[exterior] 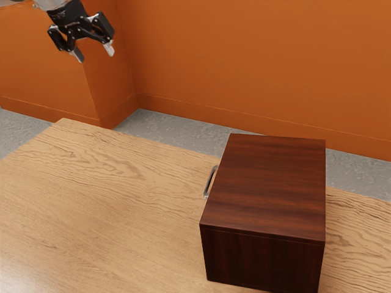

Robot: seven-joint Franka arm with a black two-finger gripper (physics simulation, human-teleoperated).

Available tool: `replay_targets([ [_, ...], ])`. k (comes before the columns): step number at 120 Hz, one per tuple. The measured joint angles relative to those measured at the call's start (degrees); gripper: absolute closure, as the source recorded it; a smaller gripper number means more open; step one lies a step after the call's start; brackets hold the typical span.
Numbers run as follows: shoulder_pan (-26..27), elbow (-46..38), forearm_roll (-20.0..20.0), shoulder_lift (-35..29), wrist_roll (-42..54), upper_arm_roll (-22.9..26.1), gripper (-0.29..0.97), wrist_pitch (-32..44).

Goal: Pull the drawer handle with one arm to open the drawer

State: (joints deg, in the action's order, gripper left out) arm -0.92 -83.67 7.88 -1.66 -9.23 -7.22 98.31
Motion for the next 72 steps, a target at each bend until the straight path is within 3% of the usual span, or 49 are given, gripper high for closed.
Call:
replay_targets([
  [15,0.7,0.9,-2.3,-0.1,3.2,0.2,0.04,-5.2],
  [26,0.9,-1.8,-1.9,0.0,3.2,0.1,0.03,-6.6],
  [45,0.6,-24.3,6.4,0.1,1.6,-0.2,0.06,5.3],
  [72,0.7,-31.9,10.7,1.7,2.7,-0.2,0.10,19.0],
])
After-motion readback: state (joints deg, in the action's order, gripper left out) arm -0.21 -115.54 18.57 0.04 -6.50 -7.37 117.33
